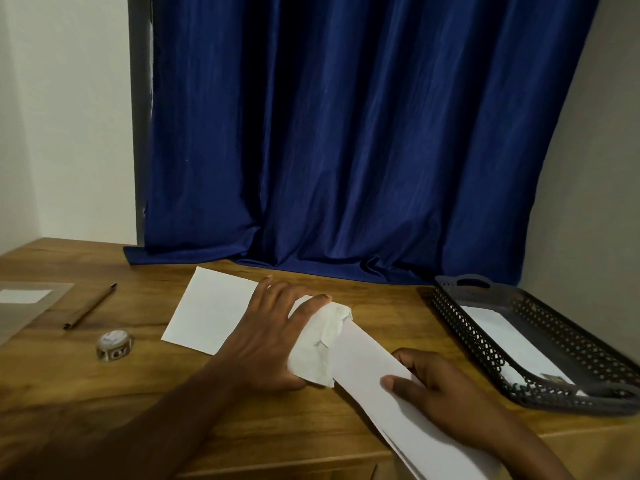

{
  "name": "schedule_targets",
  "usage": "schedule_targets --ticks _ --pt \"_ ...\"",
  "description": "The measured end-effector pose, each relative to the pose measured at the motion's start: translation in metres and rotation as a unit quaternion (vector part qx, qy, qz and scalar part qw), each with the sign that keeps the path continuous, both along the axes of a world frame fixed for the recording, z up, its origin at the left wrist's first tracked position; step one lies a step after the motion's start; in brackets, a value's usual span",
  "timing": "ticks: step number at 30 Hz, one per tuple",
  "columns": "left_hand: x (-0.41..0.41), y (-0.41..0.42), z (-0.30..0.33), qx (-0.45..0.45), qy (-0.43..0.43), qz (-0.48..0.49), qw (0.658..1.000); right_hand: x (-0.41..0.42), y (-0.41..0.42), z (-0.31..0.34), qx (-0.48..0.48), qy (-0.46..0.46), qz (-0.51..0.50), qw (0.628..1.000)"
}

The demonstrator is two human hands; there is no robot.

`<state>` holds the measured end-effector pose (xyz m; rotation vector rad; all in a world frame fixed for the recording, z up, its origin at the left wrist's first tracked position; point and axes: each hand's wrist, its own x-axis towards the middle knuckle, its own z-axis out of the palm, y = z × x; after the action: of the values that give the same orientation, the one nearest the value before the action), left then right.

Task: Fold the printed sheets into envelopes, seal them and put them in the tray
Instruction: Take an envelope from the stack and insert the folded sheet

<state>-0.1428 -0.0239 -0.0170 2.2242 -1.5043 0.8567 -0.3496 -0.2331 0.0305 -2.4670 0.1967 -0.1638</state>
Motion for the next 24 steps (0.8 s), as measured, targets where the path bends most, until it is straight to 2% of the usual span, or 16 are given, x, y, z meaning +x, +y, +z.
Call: schedule_targets --ticks 8,12,17,21,24 --pt "0.000 0.003 0.002 0.000 0.031 0.031 0.999 0.008 -0.002 0.017 0.067 -0.018 0.033 0.997" --pt "-0.002 0.002 0.003 -0.023 0.037 0.013 0.999 0.013 -0.006 0.010 0.048 0.032 0.023 0.998" --pt "-0.001 0.001 0.001 0.000 0.008 0.009 1.000 0.021 -0.006 0.014 0.052 0.089 0.034 0.994" --pt "-0.004 -0.003 0.000 0.034 -0.024 -0.010 0.999 0.037 -0.003 0.024 0.012 0.104 0.032 0.994" --pt "-0.006 -0.005 0.000 0.055 -0.032 -0.015 0.998 0.056 0.001 0.024 -0.039 0.065 -0.007 0.997"
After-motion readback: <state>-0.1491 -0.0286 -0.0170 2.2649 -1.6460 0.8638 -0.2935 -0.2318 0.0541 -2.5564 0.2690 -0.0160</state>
